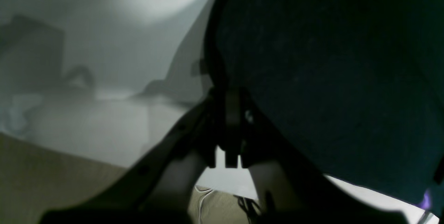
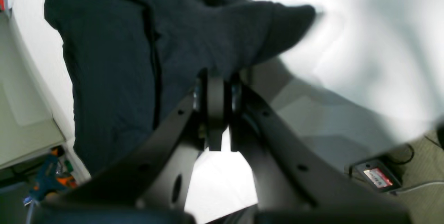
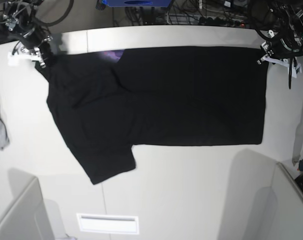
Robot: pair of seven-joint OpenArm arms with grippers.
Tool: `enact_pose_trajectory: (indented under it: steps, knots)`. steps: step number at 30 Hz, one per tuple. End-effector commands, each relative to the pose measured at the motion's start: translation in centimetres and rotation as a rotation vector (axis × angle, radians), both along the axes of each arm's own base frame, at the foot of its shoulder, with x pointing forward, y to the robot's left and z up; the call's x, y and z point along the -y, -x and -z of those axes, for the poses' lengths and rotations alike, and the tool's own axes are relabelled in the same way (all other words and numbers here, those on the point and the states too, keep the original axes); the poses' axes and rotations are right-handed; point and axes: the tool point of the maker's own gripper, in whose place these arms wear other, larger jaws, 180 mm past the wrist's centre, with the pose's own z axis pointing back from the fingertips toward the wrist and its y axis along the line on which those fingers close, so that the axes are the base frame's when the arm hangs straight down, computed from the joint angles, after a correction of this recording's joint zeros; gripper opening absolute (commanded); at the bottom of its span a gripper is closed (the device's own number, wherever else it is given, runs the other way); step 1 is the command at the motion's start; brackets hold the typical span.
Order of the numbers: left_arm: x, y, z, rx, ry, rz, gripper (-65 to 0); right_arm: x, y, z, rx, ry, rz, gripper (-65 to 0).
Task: Fold the T-shirt properly
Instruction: 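Drag the shirt with both grippers toward the robot, straightening it, then grasp the hem corner beside the right gripper and lift it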
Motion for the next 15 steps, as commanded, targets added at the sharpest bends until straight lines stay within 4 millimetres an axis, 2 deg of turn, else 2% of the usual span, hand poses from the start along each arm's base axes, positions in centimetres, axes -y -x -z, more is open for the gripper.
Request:
enact_pose_trajectory:
  steps: [1,6,10,15]
  knots:
    - [-1.3,-0.2,-1.1,0.024,-0.041,-0.004,-65.0,0.1,0.1,-0.4,0.012,0.006,0.0,-65.0]
    - [-3.1,1.7,-1.5,0.008,-0.066,-0.06,-65.0,-0.1,1.6,0.1,-0.023,-0.002,-0.001,-65.0]
    - [-3.1,2.7,-1.2,-0.019,-0.069,-0.058,-65.0,-0.1,2.8,0.5,-0.051,-0.002,-0.001,-65.0]
    - [-3.0,3.2,-1.0,-0.032,-0.064,-0.063,-65.0,-1.4,4.6,1.3,-0.087,-0.033,0.015,-65.0]
